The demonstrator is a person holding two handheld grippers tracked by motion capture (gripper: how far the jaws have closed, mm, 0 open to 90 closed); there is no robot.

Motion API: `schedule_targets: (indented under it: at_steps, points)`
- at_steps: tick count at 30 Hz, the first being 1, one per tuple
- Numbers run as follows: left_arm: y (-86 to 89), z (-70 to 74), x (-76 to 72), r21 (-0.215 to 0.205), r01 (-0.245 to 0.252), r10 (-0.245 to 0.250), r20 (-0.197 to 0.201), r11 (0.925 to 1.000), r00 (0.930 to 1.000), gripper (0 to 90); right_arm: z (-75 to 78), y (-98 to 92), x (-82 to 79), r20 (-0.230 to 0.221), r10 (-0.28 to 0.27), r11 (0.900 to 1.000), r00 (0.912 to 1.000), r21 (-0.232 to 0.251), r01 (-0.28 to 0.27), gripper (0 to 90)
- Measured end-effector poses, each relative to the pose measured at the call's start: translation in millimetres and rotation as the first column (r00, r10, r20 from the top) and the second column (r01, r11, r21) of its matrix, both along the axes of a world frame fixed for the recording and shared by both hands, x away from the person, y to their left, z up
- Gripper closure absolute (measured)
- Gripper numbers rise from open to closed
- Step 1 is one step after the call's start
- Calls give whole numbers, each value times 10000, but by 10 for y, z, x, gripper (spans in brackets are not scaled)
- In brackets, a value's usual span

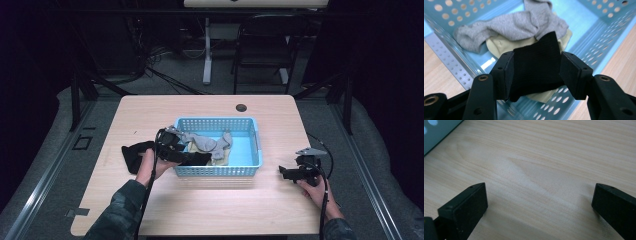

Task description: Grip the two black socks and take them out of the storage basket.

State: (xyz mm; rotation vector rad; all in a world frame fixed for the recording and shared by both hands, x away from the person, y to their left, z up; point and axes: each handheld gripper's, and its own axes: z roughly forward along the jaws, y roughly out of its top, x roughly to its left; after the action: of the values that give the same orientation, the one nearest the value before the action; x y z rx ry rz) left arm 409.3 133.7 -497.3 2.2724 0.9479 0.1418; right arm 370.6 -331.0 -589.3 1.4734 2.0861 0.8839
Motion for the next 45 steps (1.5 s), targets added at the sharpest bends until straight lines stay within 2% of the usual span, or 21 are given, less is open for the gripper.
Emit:
schedule_targets:
  at_steps: [5, 7, 13, 16, 17, 20, 26, 32, 35, 42, 45]
  points:
    - [-23, -33, 62, -74, 70, -71, -161, 9999, 9998, 449, -1, 1, 0, 9, -14, 10000, 10000, 10, 14, 0]
    - [-63, -23, 79, -181, 67, -69, -140, 9998, 9999, 442, -1, 2, 0, 14, -20, 10000, 10000, 9, 20, 0]
    - [-251, 24, 156, -40, 380, -381, -209, 9993, 9991, 428, 0, 0, 0, -6, 3, 10000, 10000, -5, -3, 0]
    - [-430, 19, 234, 214, 718, -706, -532, 9972, 9961, 423, 0, 0, 1, -6, 8, 10000, 10000, -2, -8, 0]
    - [-430, 19, 234, 214, 718, -706, -532, 9972, 9961, 421, 0, 0, 1, -6, 8, 10000, 10000, -2, -8, 0]
    - [-558, -17, 287, 522, 941, -891, -900, 9942, 9919, 415, -1, 1, 1, 15, -11, 10000, 10000, 13, 11, 0]
    - [-719, -71, 369, 810, 1236, -1119, -1361, 9890, 9844, 418, -1, 1, 2, 14, 1, 10000, 10000, 15, -1, 0]
    - [-772, -152, 441, 1225, 1193, -975, -1708, 9853, 9805, 445, -1, 0, 2, 9, 14, 10000, 10000, 14, -14, 0]
    - [-770, -167, 451, 1216, 1168, -940, -1791, 9857, 9793, 463, -1, -1, 3, 10, 24, 10000, 10000, 14, -24, 0]
    - [-815, -221, 491, 1492, 1107, -787, -2054, 9826, 9755, 498, -1, -1, 3, 12, 29, 10000, 10000, 12, -29, 0]
    - [-841, -251, 507, 1748, 1100, -707, -2171, 9784, 9736, 587, -1, -2, 4, 9, 42, 10000, 10000, 14, -42, 0]
